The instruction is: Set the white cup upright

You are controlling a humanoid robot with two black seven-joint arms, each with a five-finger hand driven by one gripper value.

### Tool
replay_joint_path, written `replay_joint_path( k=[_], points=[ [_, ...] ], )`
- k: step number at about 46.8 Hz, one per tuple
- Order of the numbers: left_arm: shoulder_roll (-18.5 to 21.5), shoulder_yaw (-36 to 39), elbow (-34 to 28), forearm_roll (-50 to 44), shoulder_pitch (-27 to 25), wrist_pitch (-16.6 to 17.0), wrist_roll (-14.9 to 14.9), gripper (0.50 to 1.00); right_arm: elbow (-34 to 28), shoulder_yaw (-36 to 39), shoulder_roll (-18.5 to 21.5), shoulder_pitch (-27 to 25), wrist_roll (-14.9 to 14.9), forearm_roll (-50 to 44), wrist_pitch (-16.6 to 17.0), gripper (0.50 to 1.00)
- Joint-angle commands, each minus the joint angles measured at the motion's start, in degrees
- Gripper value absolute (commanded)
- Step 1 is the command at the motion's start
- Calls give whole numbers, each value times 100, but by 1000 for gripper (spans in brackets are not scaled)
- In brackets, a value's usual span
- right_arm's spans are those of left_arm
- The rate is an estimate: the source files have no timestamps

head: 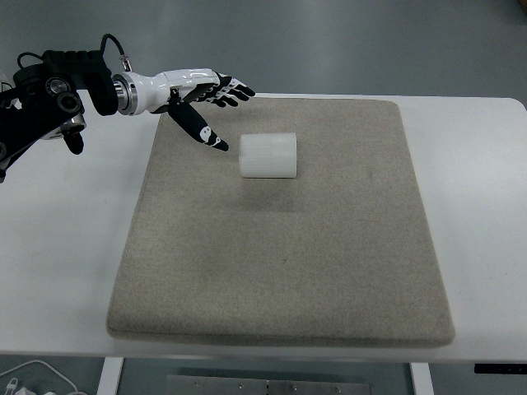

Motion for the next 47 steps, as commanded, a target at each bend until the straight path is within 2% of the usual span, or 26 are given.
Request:
replay_joint_path(
  k=[1, 13, 22, 34, 47],
  points=[
    [-34, 57, 1, 291, -71, 4, -1, 958, 0, 0, 0, 0, 0, 0, 0, 930],
    [-508, 57, 18, 897, -19, 30, 149, 958, 0, 0, 0, 0, 0, 0, 0, 930],
    [-807, 276, 44, 1319, 8, 505, 324, 958, 0, 0, 0, 0, 0, 0, 0, 930],
    [-1018, 655, 167, 1346, -27, 1102, 351, 960, 0, 0, 0, 0, 0, 0, 0, 930],
    [-1282, 681, 405, 1355, 25, 1164, 351, 966, 0, 0, 0, 0, 0, 0, 0, 930]
  ],
)
